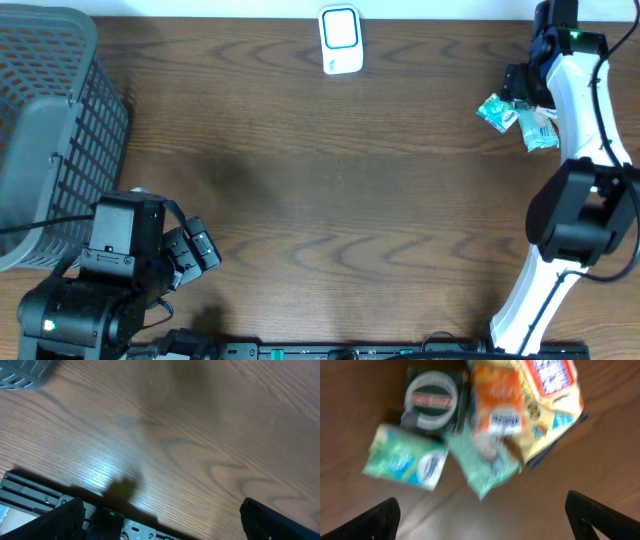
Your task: Scan the item barcode
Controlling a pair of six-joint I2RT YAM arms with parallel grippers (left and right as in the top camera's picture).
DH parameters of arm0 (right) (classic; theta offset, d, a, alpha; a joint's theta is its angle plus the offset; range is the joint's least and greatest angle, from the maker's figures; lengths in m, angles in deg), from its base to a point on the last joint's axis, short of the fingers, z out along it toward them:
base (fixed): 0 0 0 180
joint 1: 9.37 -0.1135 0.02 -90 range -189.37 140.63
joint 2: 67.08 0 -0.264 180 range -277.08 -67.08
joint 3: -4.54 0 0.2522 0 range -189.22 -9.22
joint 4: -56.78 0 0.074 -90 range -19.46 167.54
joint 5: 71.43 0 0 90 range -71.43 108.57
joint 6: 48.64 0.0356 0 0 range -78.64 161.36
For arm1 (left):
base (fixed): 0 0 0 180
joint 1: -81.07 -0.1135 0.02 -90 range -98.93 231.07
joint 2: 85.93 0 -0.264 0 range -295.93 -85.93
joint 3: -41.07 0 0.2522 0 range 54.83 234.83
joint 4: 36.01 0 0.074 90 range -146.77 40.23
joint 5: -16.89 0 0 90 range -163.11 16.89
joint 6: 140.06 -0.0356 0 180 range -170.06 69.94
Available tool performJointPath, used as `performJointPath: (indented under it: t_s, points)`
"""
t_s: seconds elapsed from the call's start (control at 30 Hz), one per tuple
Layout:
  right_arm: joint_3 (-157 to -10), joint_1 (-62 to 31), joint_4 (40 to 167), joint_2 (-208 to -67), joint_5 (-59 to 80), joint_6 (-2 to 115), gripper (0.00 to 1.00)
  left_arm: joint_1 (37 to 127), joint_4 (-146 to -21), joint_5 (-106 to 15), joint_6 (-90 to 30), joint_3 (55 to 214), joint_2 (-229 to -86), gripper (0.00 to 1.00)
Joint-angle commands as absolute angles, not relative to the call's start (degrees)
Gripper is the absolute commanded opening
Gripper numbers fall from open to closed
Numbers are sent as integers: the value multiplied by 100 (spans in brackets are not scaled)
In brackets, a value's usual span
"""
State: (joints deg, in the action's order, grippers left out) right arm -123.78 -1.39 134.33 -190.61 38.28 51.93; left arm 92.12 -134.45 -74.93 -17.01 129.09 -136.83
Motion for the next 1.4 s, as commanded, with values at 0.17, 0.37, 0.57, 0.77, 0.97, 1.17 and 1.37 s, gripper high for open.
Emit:
performJointPath:
  t_s: [0.17, 0.37, 0.57, 0.77, 0.97, 1.17, 1.37]
  points:
    - [-12378, -228, 14053, -17273, 1655, 5512, 99, 9214, -13459, -7528, -1676, 12905, -13678, 97]
    - [-11985, -626, 14370, -16182, 1504, 5709, 99, 9214, -13459, -7526, -1676, 12905, -13678, 98]
    - [-10147, -1181, 13642, -14606, 1865, 5720, 99, 9214, -13459, -7526, -1676, 12905, -13678, 98]
    - [-8350, -1476, 13120, -12893, 1836, 5879, 99, 9214, -13459, -7526, -1674, 12905, -13678, 98]
    - [-7489, -1472, 13468, -11800, 1821, 5936, 99, 9214, -13459, -7526, -1674, 12905, -13678, 98]
    - [-7364, -1472, 14508, -11389, 1799, 5936, 99, 9214, -13459, -7526, -1676, 12905, -13678, 97]
    - [-7362, -1472, 15127, -11384, 1799, 5936, 99, 9214, -13459, -7526, -1676, 12905, -13678, 97]
